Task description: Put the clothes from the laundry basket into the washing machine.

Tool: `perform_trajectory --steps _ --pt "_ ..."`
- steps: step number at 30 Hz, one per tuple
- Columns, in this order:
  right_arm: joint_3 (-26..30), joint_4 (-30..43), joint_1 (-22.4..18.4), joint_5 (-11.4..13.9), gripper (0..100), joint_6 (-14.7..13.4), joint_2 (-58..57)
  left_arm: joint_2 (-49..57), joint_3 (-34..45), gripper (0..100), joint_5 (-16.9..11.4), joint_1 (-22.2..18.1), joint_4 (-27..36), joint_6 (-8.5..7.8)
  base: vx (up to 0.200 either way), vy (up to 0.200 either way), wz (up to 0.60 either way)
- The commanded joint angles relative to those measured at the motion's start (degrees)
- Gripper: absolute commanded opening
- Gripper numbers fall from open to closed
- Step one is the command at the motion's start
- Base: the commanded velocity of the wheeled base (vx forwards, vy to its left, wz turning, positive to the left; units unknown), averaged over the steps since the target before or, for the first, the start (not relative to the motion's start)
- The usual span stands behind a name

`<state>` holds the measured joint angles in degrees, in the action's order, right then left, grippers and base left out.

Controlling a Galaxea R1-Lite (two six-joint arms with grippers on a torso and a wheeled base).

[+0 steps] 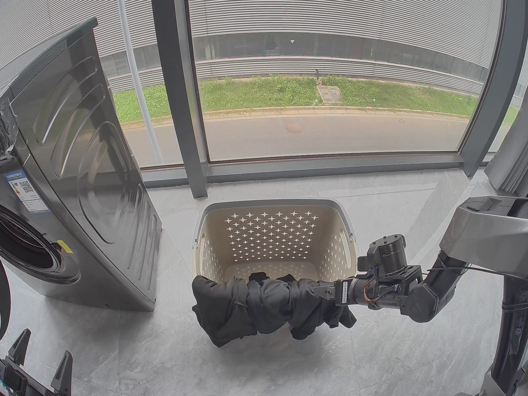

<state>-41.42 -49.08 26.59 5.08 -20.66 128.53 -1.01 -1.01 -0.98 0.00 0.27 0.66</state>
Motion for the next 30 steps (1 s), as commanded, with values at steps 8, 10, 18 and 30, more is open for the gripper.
perform_trajectory --steps 8,10,18,30 --pt "-0.32 -0.05 0.92 -0.51 0 -0.17 0.32 0.92 0.92 100 0.01 0.00 0.00 0.04 0.000 0.000 0.00" --pt "-0.15 0.04 0.92 -0.60 0 -0.17 0.15 0.92 0.92 100 0.01 0.00 0.00 0.13 0.000 0.000 0.00" --pt "2.22 -0.05 2.24 -0.51 0 -0.96 -4.78 0.92 0.92 100 0.01 0.00 0.00 -0.04 0.000 0.000 0.00" --pt "11.37 0.12 7.25 -0.69 0 -3.33 -31.93 0.92 0.92 100 0.01 0.00 0.00 0.04 0.000 0.000 0.00"
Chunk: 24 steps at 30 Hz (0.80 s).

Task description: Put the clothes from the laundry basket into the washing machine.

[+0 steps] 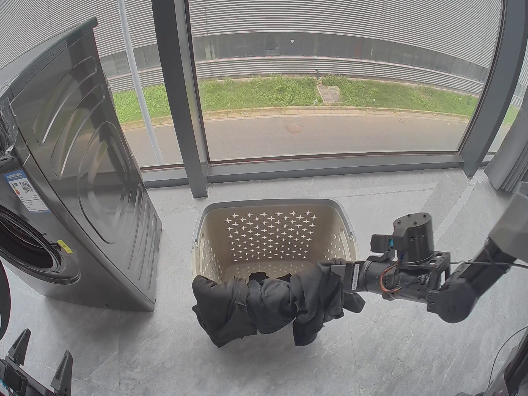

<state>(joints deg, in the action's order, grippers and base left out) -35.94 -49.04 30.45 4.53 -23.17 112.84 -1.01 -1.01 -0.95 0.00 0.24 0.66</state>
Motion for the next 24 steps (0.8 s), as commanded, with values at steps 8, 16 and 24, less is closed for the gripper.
perform_trajectory --steps 8,16,24 --pt "10.71 0.09 7.60 -2.86 0 -0.03 -29.78 0.92 0.92 100 -0.02 0.00 0.02 -0.04 0.000 0.000 0.00" --pt "12.21 -0.09 8.13 -2.43 0 7.09 -35.67 0.92 0.92 100 -0.02 0.00 0.02 -0.04 0.000 0.000 0.00" --pt "12.38 -1.67 8.75 -2.43 0 9.81 -36.37 0.92 0.92 100 -0.02 0.00 0.02 0.04 -0.050 0.000 0.00"
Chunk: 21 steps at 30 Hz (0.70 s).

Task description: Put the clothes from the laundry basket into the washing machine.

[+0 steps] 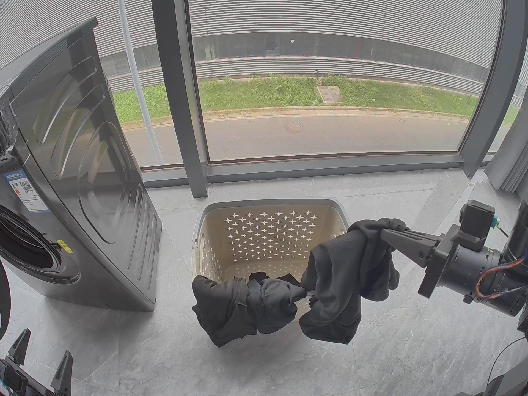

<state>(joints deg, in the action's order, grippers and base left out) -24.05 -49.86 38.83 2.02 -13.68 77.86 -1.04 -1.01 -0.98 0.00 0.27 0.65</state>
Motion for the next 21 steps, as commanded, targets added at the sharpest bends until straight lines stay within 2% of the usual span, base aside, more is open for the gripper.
perform_trajectory --steps 1,4,9,11,12,14,21 --pt "0.67 -1.38 0.28 0.09 0 0.49 -1.13 0.95 0.92 100 0.01 0.00 0.00 -0.03 -0.200 0.000 0.00" --pt "0.94 -2.00 -0.16 0.09 0 0.58 -1.22 0.95 0.92 100 0.10 0.00 0.00 -0.21 -0.200 0.000 0.00" --pt "0.76 -2.08 -0.59 -0.35 0 0.76 -1.57 0.95 0.92 100 0.10 0.00 0.00 -0.12 0.000 0.000 0.00" --pt "0.94 -2.00 -1.12 -3.96 0 2.16 -1.57 0.95 0.92 100 0.01 0.00 0.00 -0.12 0.000 0.100 0.00" --pt "0.94 -2.00 -1.21 -4.48 0 2.52 -1.57 0.95 0.92 100 0.01 0.00 0.00 -0.03 0.000 0.200 0.00" --pt "0.50 -1.91 -1.83 -8.44 0 4.10 -1.04 0.95 0.92 100 0.01 0.00 0.00 -0.03 0.000 0.200 0.00" --pt "0.23 -1.64 -1.91 -9.67 0 4.10 -1.04 0.95 0.92 100 0.01 0.00 0.00 -0.03 0.000 0.200 0.00"
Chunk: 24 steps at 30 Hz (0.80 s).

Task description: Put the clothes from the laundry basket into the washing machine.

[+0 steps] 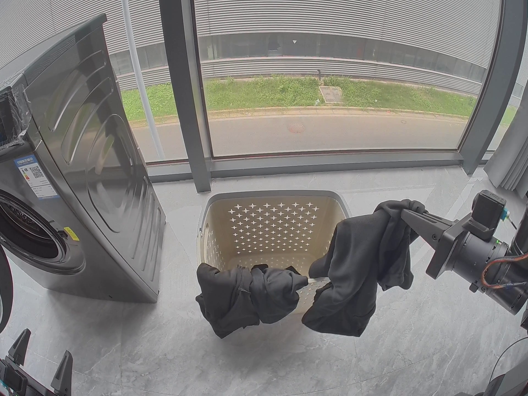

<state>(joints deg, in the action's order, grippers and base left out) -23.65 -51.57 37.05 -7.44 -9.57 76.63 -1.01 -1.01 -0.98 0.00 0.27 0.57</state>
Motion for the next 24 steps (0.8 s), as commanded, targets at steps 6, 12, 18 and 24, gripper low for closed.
perform_trajectory --steps 6,12,18,24 --pt "-0.43 0.24 -0.22 -0.39 0 -0.01 0.19 0.92 0.92 100 0.01 0.00 0.00 0.04 0.000 0.200 0.00" --pt "-0.43 -0.20 -0.05 -0.39 0 -0.01 0.19 0.92 0.92 100 0.01 0.00 0.00 0.04 0.000 0.200 0.00" --pt "-0.61 -0.29 0.39 -0.30 0 -0.01 0.19 0.92 0.92 100 0.01 0.00 0.00 0.04 0.000 0.200 0.00" --pt "-1.22 -0.29 0.48 -0.21 0 -0.10 0.10 0.92 0.84 100 0.01 0.00 0.00 0.04 0.000 0.200 0.00"
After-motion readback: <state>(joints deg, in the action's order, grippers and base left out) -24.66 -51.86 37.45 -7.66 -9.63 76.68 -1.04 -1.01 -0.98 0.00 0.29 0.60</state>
